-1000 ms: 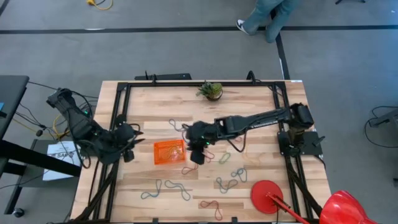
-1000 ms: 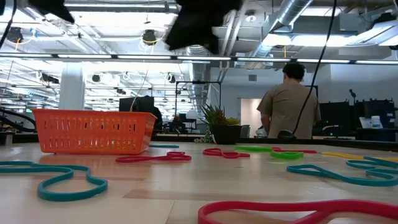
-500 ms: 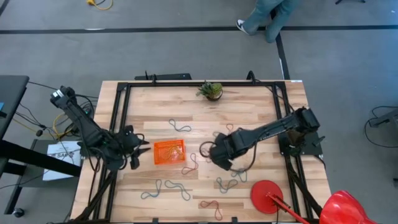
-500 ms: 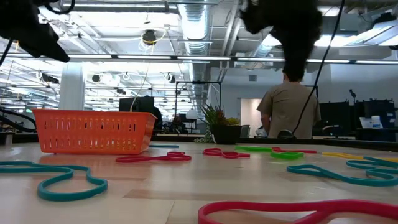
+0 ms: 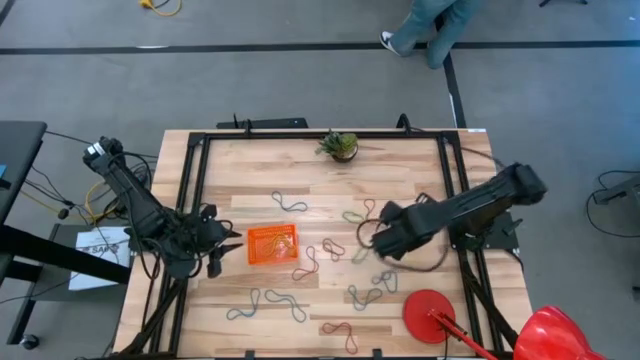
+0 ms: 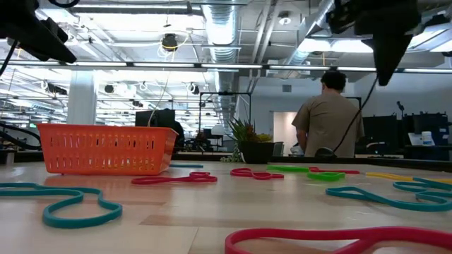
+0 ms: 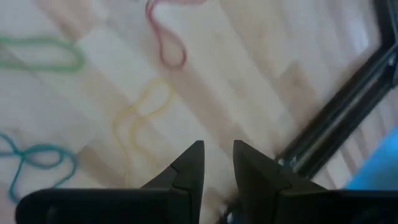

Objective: Pick and place rubber bands into bin
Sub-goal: Put the yellow rubber band into the orange container

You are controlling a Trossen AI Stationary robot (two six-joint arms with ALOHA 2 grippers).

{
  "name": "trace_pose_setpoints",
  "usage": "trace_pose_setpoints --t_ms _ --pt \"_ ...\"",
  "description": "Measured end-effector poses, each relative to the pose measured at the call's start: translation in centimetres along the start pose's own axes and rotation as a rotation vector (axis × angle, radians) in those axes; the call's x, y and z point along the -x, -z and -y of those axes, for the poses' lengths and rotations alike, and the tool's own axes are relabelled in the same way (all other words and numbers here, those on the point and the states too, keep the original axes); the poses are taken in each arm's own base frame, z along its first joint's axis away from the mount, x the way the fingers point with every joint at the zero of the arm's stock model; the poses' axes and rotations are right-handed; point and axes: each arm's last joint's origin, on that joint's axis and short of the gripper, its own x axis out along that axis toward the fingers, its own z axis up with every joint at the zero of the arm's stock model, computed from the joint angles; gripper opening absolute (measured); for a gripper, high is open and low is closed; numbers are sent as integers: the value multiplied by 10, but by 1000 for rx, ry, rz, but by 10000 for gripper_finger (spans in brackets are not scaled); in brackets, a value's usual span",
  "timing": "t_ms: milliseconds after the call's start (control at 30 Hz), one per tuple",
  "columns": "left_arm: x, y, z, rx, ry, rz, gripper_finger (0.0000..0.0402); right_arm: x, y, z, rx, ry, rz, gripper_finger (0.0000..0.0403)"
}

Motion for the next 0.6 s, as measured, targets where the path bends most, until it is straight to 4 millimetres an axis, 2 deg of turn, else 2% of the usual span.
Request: trace_pose_setpoints --t_ms 100,200,300,400,600 --pt "0 0 0 -1 -11 11 111 -10 12 16 -150 -90 113 79" --pt "0 0 0 -15 -12 11 111 -29 19 17 -328 -233 183 79" --pt "0 0 0 -40 -12 11 111 -50 26 6 -293 -326 241 79" --pt "0 0 0 -43 -13 12 111 -62 27 -6 -278 -373 269 79" --pt "0 0 0 -43 -13 12 111 -80 34 -28 -190 -302 196 79"
